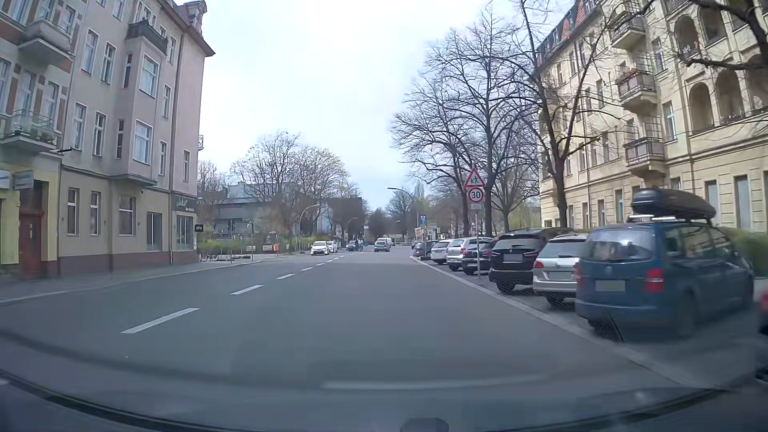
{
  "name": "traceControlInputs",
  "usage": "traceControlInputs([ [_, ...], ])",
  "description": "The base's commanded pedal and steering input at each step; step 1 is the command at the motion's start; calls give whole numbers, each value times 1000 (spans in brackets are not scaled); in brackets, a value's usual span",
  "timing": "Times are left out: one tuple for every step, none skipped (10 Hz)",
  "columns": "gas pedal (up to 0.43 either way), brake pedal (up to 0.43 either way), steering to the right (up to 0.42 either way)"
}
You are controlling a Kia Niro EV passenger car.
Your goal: Follow the waypoints while adhering to traffic rules and regulations
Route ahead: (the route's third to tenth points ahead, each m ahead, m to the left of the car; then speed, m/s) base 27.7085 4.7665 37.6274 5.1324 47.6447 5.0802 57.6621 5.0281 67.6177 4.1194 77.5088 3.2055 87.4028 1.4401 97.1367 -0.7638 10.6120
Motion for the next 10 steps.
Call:
traceControlInputs([
  [0, 0, -6],
  [0, 0, -6],
  [0, 0, -6],
  [0, 0, -6],
  [0, 0, -6],
  [0, 0, -6],
  [0, 0, -6],
  [0, 0, -6],
  [20, 0, -6],
  [20, 0, -6],
])
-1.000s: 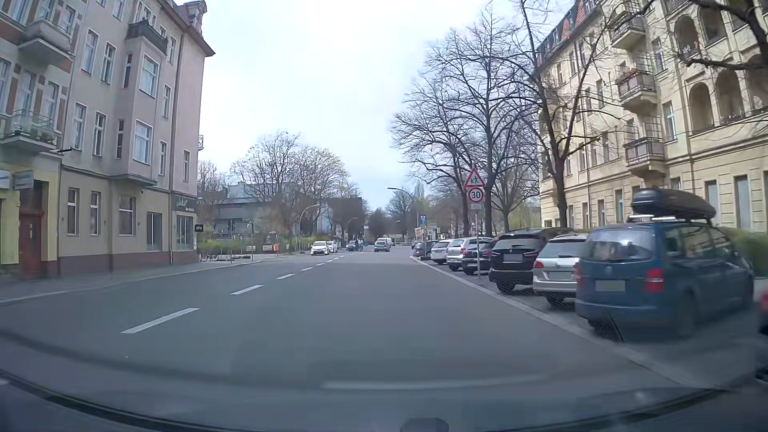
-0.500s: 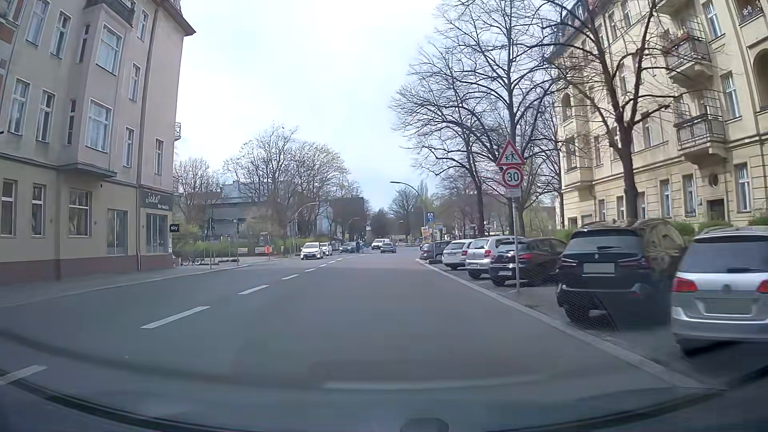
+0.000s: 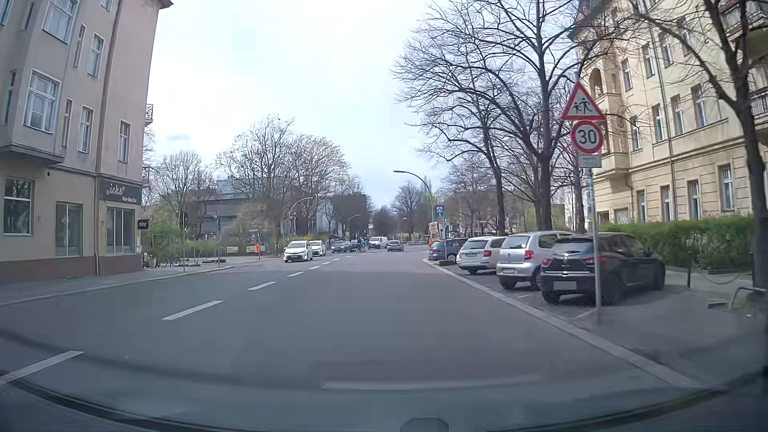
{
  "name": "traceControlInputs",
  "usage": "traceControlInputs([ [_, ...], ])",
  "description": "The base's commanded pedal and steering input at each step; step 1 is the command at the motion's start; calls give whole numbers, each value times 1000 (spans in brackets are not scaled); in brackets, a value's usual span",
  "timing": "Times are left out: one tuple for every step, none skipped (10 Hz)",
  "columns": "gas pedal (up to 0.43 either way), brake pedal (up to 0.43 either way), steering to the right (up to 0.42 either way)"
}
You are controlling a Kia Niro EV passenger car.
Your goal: Follow the waypoints while adhering to traffic rules and regulations
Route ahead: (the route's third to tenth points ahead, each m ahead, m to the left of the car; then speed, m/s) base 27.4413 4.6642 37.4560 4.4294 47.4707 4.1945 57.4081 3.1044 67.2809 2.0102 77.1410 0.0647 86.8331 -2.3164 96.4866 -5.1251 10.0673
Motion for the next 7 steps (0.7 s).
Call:
traceControlInputs([
  [20, 0, -6],
  [0, 0, -6],
  [0, 0, -5],
  [0, 0, -5],
  [0, 0, -4],
  [0, 0, -4],
  [0, 0, -4],
])
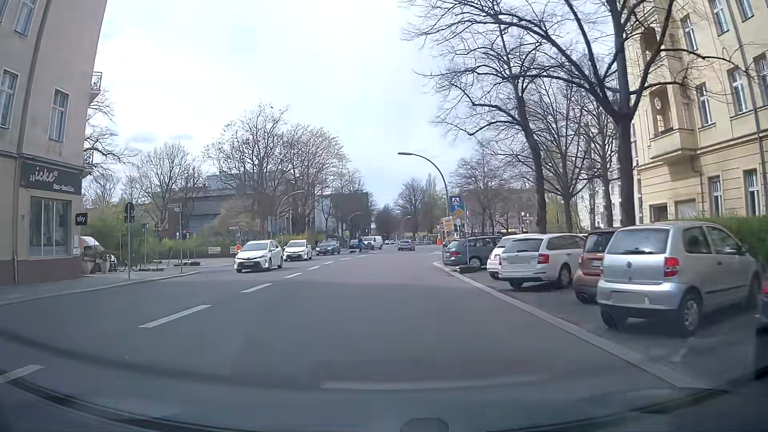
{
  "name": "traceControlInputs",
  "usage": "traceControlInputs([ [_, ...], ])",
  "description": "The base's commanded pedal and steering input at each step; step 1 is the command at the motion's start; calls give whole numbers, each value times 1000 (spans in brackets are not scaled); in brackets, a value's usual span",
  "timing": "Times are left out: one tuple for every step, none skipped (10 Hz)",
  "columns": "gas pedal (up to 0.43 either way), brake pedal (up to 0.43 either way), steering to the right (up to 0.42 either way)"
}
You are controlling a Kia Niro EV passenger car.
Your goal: Follow the waypoints while adhering to traffic rules and regulations
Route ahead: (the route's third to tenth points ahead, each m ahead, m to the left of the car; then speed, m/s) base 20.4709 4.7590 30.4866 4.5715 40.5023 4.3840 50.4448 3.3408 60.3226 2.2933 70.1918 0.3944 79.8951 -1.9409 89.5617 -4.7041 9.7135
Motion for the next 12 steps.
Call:
traceControlInputs([
  [0, 0, -3],
  [0, 0, -3],
  [0, 0, -3],
  [0, 0, -3],
  [0, 0, -2],
  [0, 0, -1],
  [0, 0, 0],
  [0, 0, 1],
  [0, 0, 3],
  [0, 0, 3],
  [0, 0, 3],
  [0, 0, 4],
])
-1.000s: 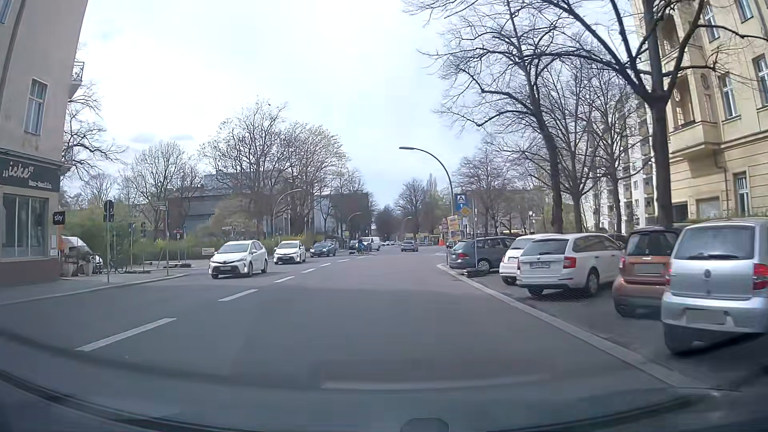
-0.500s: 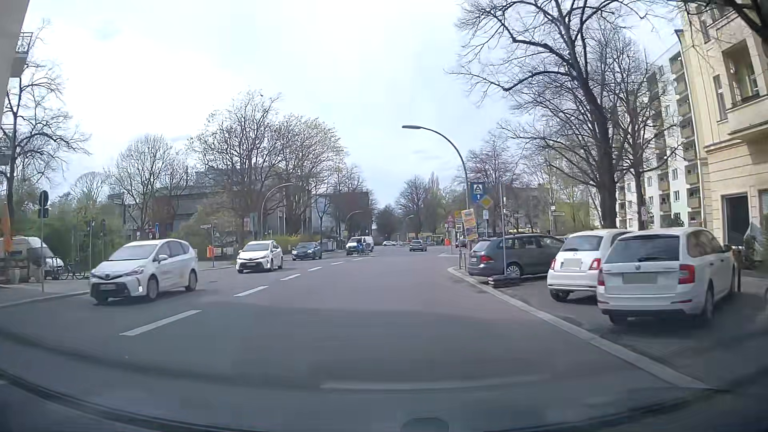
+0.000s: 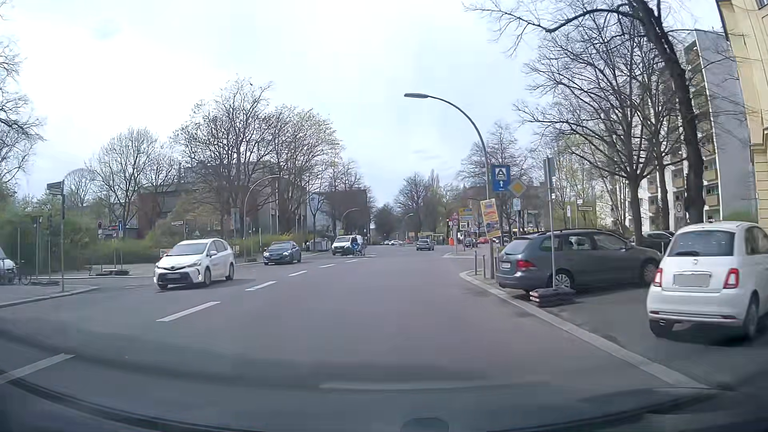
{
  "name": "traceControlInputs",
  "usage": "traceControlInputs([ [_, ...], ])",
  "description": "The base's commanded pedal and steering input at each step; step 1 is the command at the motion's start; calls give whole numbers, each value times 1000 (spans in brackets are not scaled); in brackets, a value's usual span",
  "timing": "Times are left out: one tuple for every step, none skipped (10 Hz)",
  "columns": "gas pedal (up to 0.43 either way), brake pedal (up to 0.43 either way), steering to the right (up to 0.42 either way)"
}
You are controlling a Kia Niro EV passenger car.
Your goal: Follow the waypoints while adhering to traffic rules and regulations
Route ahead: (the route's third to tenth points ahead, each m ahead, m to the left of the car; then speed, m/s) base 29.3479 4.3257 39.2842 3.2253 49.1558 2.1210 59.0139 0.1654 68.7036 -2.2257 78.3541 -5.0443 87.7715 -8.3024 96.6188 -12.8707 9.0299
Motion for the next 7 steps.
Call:
traceControlInputs([
  [0, 0, 5],
  [0, 0, 7],
  [0, 0, 7],
  [0, 0, 7],
  [0, 0, 8],
  [0, 0, 8],
  [0, 0, 9],
])
